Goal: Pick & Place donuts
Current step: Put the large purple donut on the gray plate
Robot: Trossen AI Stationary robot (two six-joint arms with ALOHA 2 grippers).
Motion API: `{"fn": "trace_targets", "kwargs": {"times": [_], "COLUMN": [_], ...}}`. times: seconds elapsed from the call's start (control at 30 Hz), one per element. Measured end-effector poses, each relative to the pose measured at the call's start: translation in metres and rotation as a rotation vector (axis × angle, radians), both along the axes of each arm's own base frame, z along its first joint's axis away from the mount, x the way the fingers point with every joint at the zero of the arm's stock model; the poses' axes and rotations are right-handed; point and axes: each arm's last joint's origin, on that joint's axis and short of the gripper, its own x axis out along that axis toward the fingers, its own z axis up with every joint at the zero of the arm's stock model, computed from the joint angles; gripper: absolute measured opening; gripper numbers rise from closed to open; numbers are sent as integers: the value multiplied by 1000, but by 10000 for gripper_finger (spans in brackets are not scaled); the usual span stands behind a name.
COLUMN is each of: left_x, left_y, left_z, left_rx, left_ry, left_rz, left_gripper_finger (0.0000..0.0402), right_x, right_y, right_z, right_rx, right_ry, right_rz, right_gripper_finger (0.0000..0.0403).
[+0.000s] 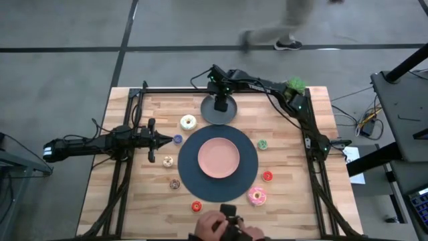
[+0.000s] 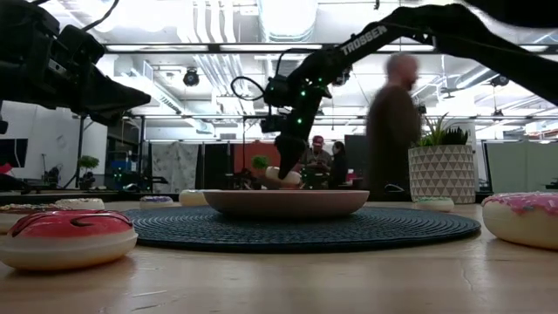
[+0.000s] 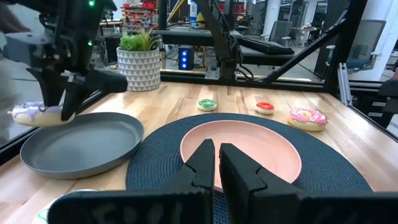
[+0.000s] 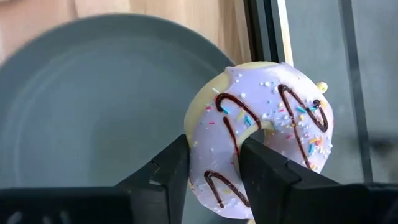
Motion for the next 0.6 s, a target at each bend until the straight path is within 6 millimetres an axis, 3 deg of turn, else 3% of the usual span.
{"fn": "trace_targets", "kwargs": {"times": [0.6], "left_x": [0], "left_y": [0], "left_z": [0], "left_rx": [0], "left_ry": [0], "left_rz": [0], "left_gripper_finger": [0], "right_x": [-5], "right_y": [-13], "right_z": [-25], "right_rx": [31], "right_ry": [43], "right_rz": [-20], "right_gripper_finger": [130]}}
